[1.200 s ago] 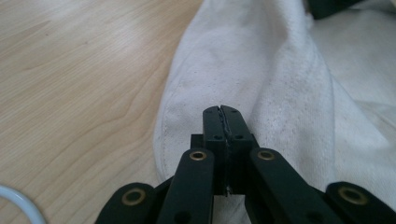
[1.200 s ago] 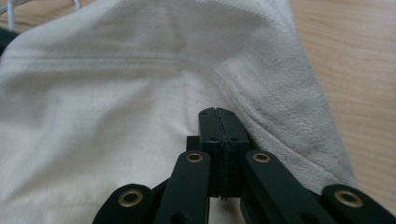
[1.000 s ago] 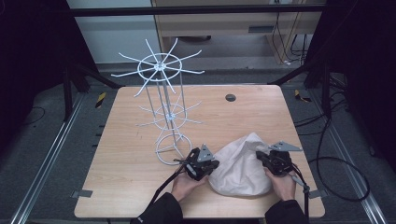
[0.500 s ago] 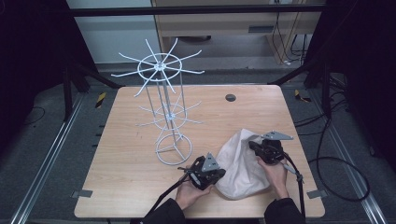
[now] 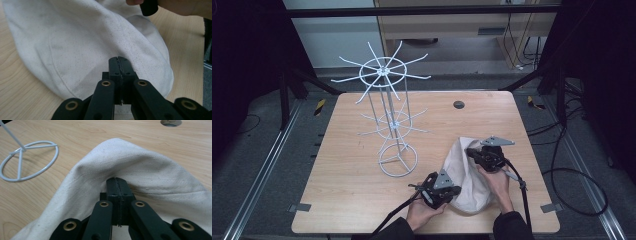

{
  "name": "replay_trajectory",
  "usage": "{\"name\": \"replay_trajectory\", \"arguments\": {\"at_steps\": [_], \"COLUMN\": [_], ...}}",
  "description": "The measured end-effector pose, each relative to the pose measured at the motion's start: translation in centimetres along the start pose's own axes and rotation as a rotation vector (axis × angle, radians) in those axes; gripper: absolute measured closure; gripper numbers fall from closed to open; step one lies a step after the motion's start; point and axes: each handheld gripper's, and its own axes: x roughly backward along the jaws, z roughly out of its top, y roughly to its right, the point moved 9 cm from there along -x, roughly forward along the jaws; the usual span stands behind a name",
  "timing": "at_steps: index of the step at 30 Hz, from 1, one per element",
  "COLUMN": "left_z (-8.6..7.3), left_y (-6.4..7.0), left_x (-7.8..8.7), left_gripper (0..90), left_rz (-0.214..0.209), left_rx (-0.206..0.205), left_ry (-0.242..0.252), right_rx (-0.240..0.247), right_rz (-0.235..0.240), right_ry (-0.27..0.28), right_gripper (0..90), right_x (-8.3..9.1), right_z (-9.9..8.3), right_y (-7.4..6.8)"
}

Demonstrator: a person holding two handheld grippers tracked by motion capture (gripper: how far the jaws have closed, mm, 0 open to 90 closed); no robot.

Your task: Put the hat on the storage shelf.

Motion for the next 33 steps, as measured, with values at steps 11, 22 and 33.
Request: {"name": "replay_trajectory", "arguments": {"at_steps": [11, 22, 33], "left_z": [0.7, 1.3, -0.5], "left_y": [1.1, 0.4, -4.7], "left_x": [-1.1, 1.8, 11.8], "left_gripper": [89.9, 87.0, 78.9], "left_rz": [0.002, 0.052, 0.214], "left_rx": [-0.008, -0.066, -0.044], "left_ry": [0.017, 0.024, 0.056], "right_rx": [0.035, 0.021, -0.052], "right_rz": [0.053, -0.015, -0.153], "right_ry": [0.0, 0.052, 0.065], "right_gripper": [90.0, 90.0, 72.6], "right_x": [-0.2, 1.3, 7.0], "right_z": [0.5, 1.4, 2.0], "right_y": [-1.6, -0.6, 1.7]}}
